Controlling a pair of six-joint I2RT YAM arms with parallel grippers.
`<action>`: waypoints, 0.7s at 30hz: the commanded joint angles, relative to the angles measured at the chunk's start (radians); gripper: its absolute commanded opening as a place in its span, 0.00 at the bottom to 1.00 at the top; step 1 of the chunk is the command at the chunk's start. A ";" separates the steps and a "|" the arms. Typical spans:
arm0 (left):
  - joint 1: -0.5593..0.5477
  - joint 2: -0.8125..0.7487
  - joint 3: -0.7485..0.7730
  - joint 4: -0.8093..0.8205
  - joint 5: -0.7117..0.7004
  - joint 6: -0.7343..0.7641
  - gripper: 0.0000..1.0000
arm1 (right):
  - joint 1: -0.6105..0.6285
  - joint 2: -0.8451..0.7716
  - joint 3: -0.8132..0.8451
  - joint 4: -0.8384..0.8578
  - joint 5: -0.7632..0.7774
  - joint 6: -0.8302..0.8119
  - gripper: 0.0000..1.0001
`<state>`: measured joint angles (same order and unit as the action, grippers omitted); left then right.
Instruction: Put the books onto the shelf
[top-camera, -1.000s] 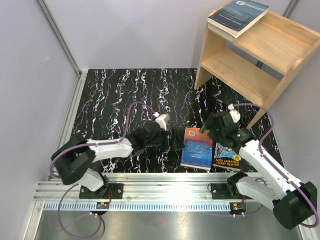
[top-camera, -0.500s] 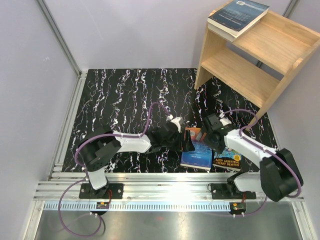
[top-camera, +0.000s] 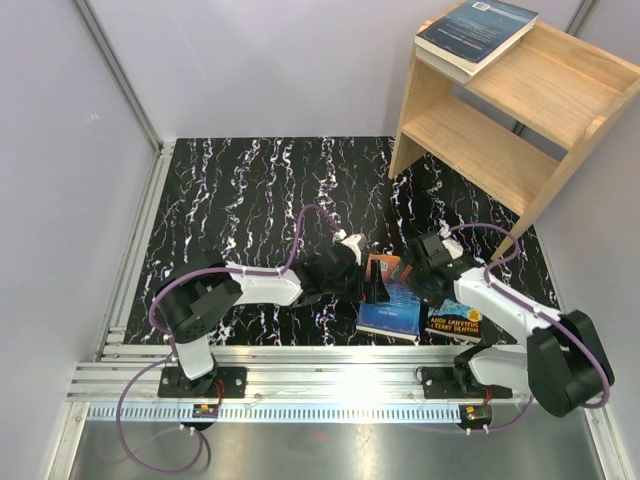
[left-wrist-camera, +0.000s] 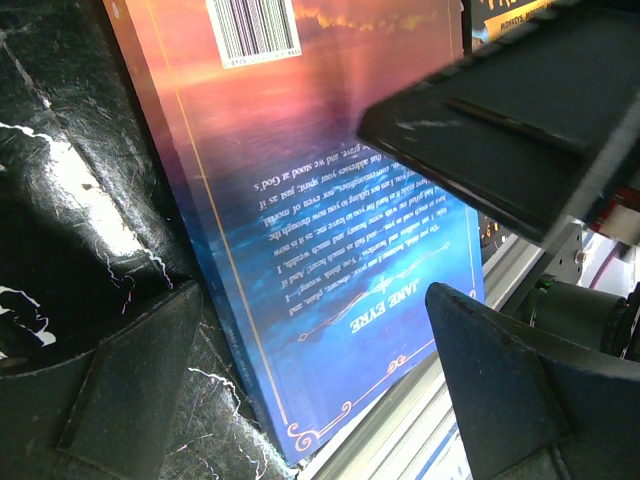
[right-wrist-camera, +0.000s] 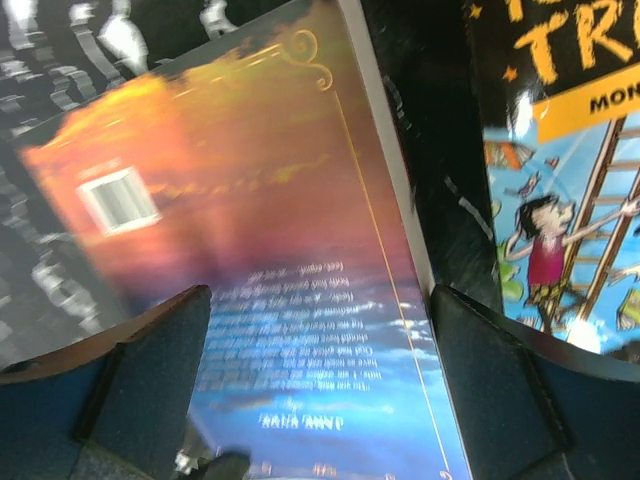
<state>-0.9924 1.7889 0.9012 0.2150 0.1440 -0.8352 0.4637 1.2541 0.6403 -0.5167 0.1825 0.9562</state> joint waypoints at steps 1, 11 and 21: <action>-0.003 0.015 -0.008 -0.014 -0.017 0.001 0.99 | 0.009 -0.122 -0.002 0.027 -0.049 0.045 0.96; -0.005 0.032 0.005 0.004 -0.007 -0.007 0.99 | 0.007 -0.234 -0.033 0.072 -0.121 0.056 0.92; -0.003 0.004 -0.002 0.001 -0.007 -0.007 0.99 | 0.064 -0.182 -0.139 0.196 -0.169 0.096 0.23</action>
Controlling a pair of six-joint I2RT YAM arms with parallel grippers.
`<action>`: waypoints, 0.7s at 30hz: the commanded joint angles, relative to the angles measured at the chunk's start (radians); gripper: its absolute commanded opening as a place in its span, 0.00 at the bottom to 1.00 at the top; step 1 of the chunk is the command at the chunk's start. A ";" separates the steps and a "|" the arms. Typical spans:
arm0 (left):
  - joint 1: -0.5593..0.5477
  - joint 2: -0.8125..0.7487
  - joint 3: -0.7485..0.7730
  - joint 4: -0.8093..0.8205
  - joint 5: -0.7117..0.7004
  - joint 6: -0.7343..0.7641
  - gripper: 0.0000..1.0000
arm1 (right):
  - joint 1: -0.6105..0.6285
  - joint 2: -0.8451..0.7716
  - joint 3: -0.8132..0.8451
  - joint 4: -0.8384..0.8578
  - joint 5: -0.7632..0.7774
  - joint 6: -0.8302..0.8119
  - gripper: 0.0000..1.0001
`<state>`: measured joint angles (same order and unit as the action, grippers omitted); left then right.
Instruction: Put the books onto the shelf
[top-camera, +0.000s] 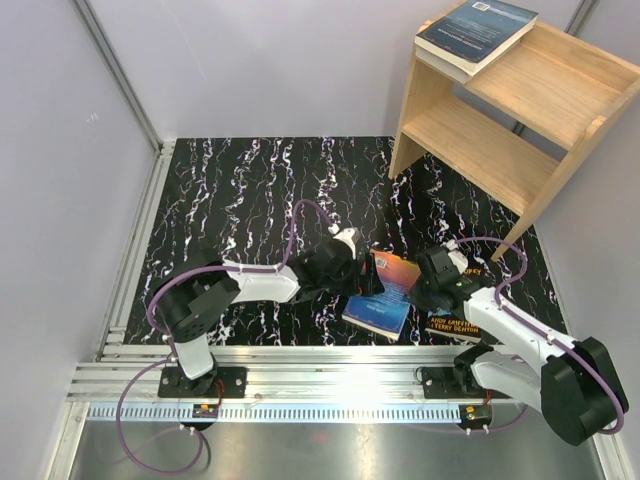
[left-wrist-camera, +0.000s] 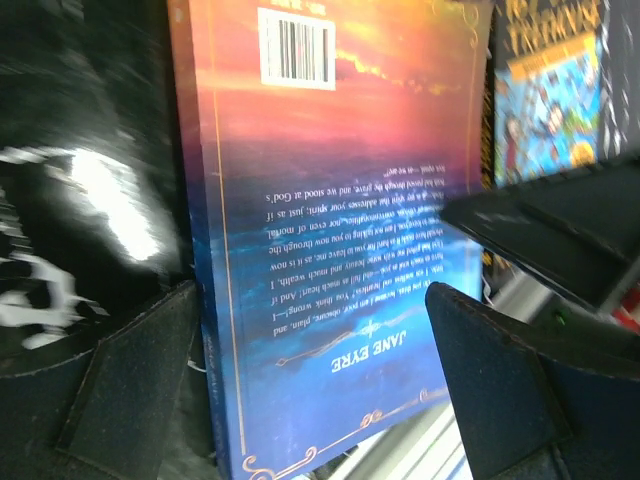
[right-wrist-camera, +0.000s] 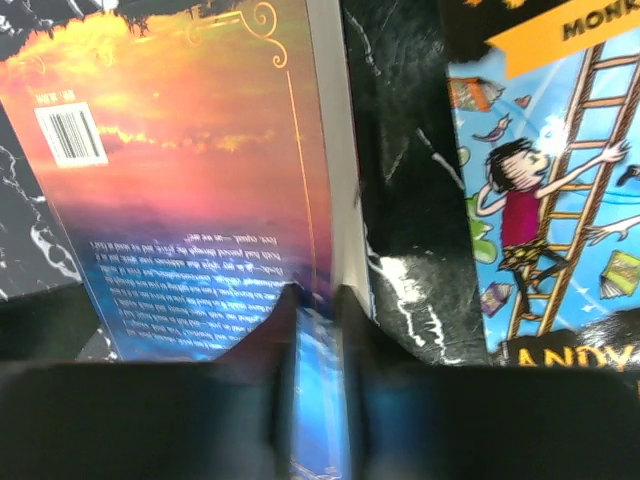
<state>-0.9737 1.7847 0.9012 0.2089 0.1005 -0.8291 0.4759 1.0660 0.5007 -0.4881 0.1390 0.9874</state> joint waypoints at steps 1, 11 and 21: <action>-0.023 0.008 -0.004 0.006 0.038 -0.015 0.99 | 0.053 0.000 -0.001 0.163 -0.121 0.065 0.12; -0.022 -0.010 -0.033 0.069 0.070 -0.042 0.99 | 0.058 -0.107 0.024 0.140 -0.099 0.050 0.08; -0.022 0.004 -0.061 0.135 0.100 -0.077 0.99 | 0.078 -0.061 -0.057 0.325 -0.134 0.063 0.41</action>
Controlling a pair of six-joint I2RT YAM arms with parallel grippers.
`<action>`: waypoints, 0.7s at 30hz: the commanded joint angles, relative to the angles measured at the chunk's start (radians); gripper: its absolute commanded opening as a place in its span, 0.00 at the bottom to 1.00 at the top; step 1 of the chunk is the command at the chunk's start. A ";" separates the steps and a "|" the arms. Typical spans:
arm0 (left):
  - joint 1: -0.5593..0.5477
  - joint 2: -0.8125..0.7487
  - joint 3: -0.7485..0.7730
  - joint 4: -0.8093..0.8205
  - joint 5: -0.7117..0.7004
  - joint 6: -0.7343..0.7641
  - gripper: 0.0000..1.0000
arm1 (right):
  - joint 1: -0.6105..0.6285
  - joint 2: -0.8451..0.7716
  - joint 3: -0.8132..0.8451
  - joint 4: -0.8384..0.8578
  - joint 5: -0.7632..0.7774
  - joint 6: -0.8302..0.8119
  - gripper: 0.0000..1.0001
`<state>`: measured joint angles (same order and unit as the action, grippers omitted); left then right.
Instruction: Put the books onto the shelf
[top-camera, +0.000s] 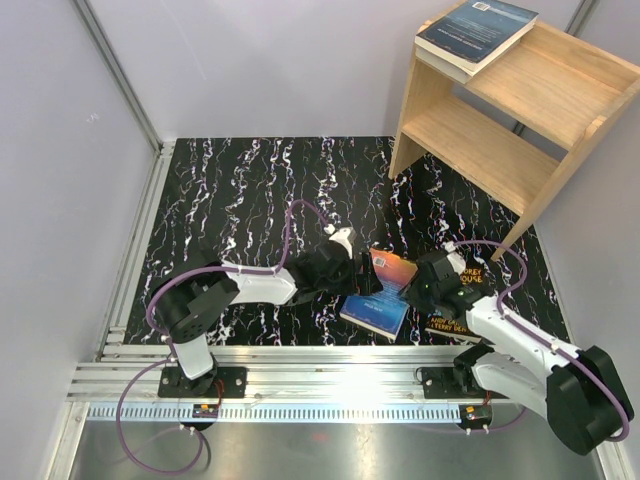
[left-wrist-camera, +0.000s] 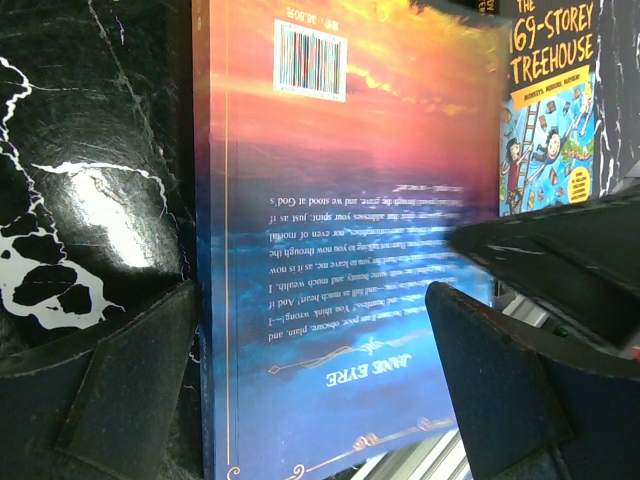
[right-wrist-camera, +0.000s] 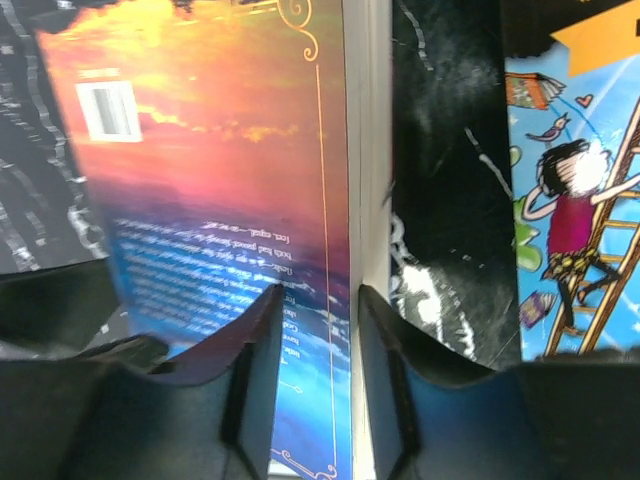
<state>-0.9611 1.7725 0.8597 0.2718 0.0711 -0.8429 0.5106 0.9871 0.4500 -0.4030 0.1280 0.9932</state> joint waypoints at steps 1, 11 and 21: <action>-0.034 0.015 -0.021 0.075 0.134 -0.065 0.99 | 0.046 0.015 -0.016 0.272 -0.117 0.065 0.43; -0.034 0.033 -0.050 0.132 0.154 -0.084 0.99 | 0.074 -0.133 -0.106 0.386 -0.059 0.097 0.44; -0.034 0.054 -0.065 0.184 0.177 -0.105 0.99 | 0.085 -0.171 -0.158 0.532 -0.090 0.113 0.46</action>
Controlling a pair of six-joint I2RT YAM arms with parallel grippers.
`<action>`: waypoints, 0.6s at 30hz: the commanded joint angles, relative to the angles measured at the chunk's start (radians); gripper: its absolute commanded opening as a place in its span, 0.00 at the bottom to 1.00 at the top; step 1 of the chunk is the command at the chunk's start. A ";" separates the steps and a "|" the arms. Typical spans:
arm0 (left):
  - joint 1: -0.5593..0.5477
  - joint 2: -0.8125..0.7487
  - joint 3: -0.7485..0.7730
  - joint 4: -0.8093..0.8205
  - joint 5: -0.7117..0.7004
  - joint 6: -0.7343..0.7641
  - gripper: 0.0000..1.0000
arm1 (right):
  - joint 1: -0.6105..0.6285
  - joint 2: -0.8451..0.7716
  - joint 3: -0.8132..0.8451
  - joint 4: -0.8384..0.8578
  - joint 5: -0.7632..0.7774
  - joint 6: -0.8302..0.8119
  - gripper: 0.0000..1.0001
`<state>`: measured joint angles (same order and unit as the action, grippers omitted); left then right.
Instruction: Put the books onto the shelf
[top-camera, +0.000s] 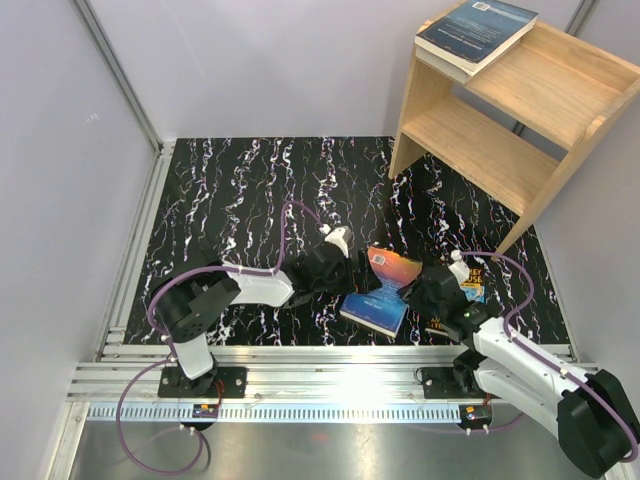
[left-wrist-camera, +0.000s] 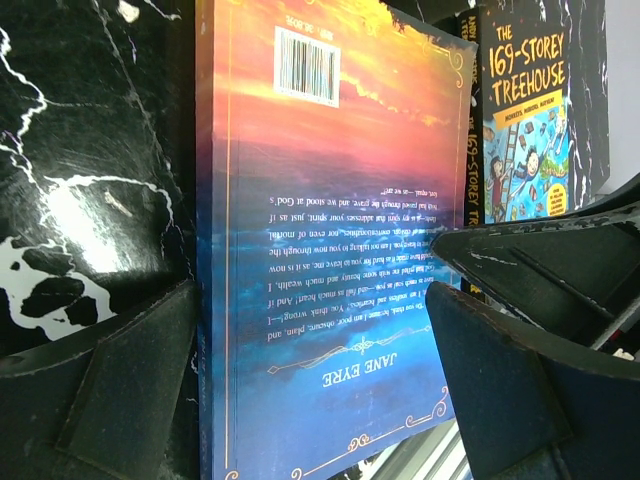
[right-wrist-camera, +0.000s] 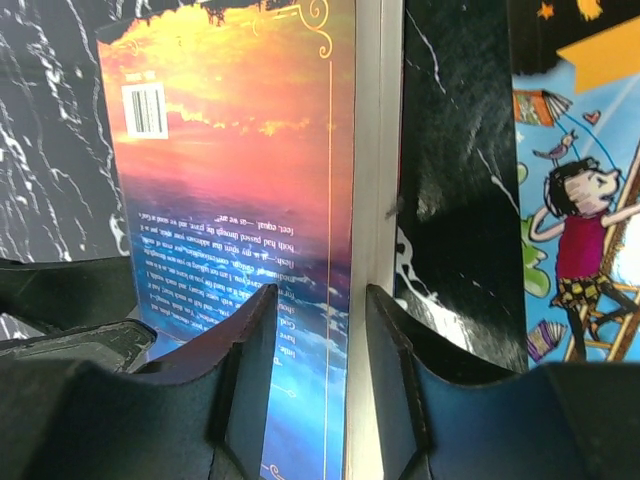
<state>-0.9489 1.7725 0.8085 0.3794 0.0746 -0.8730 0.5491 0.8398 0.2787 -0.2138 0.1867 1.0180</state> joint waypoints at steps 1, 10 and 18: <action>-0.047 0.053 -0.014 0.076 0.172 -0.077 0.99 | 0.048 -0.025 0.010 0.364 -0.151 0.088 0.46; -0.047 0.059 -0.019 0.087 0.180 -0.077 0.99 | 0.060 -0.108 -0.022 0.422 -0.142 0.079 0.46; -0.045 0.068 -0.028 0.105 0.182 -0.083 0.99 | 0.063 -0.081 -0.061 0.518 -0.171 0.088 0.47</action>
<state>-0.9478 1.7977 0.7990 0.4534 0.1162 -0.9157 0.5835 0.7330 0.2115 0.1036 0.1413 1.0481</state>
